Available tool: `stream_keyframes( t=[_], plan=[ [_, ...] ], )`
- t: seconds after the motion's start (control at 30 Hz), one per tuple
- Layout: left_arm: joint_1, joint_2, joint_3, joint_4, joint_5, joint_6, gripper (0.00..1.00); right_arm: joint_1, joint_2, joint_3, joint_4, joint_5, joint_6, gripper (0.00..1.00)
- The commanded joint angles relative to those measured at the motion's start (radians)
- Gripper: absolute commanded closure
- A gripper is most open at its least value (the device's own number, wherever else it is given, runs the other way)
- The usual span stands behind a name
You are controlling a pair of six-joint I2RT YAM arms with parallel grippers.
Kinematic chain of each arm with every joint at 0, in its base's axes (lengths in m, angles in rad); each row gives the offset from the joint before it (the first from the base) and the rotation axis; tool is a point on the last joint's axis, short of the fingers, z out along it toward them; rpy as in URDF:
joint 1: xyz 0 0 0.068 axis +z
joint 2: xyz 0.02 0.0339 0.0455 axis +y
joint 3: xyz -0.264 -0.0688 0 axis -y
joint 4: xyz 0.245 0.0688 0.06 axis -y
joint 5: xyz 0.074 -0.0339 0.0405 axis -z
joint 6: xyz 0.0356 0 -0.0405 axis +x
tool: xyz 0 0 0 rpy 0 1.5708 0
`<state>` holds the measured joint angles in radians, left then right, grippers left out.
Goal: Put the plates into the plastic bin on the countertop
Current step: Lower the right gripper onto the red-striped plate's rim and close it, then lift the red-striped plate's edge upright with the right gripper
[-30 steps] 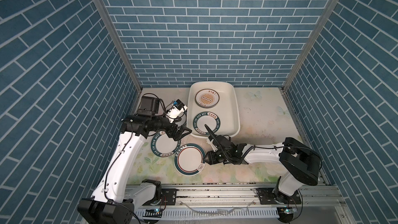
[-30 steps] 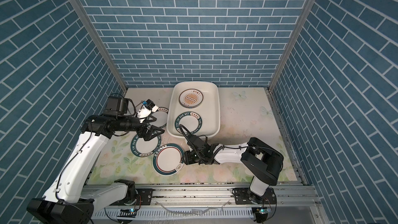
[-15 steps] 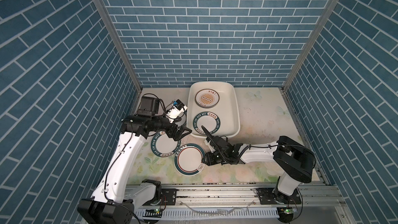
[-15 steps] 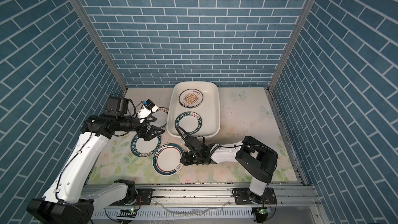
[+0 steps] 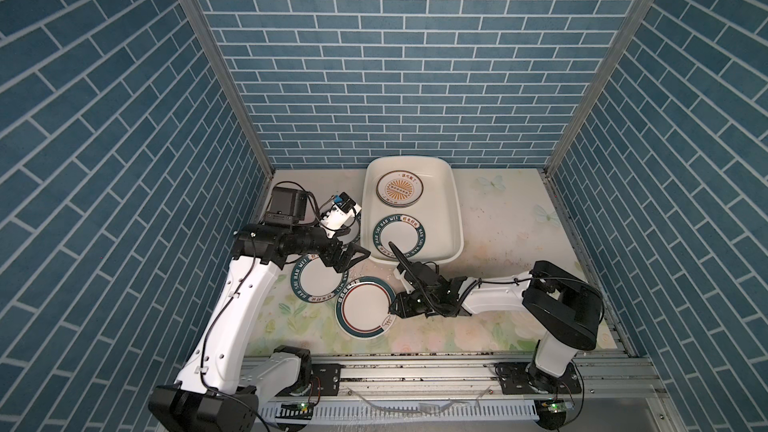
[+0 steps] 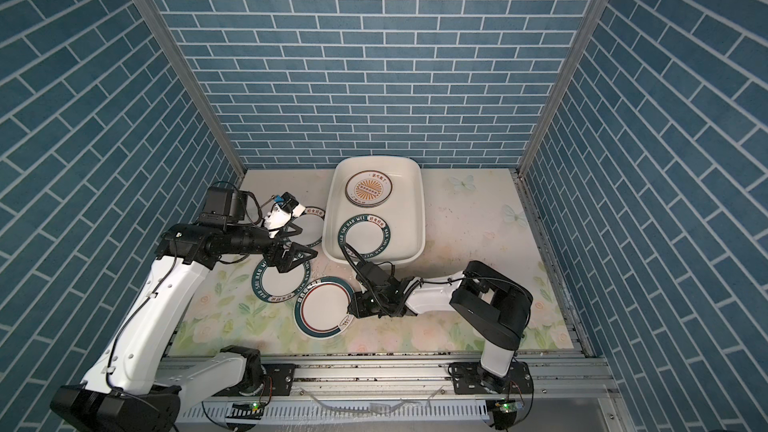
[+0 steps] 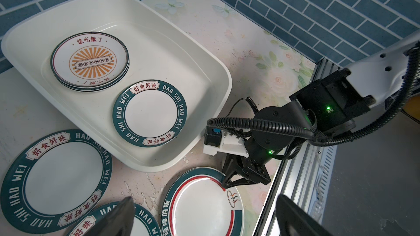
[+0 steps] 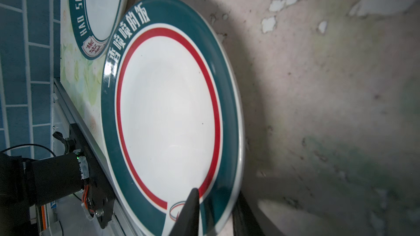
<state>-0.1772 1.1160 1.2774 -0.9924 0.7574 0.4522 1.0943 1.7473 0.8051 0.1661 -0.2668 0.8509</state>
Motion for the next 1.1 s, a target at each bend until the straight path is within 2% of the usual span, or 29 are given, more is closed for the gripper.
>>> stream_keyframes(
  t=[0.0,0.43,1.07],
  plan=[
    [-0.005,-0.016,-0.015,0.006,0.015,-0.005,0.02,-0.016,0.03,-0.013,-0.005,0.041,0.067,0.77],
    [-0.003,-0.02,-0.017,0.006,0.016,-0.005,0.02,-0.019,0.002,-0.056,0.036,0.052,0.088,0.91],
    [-0.004,-0.016,-0.011,0.008,0.019,-0.009,0.02,-0.019,-0.065,-0.111,0.094,0.056,0.092,1.0]
  ],
)
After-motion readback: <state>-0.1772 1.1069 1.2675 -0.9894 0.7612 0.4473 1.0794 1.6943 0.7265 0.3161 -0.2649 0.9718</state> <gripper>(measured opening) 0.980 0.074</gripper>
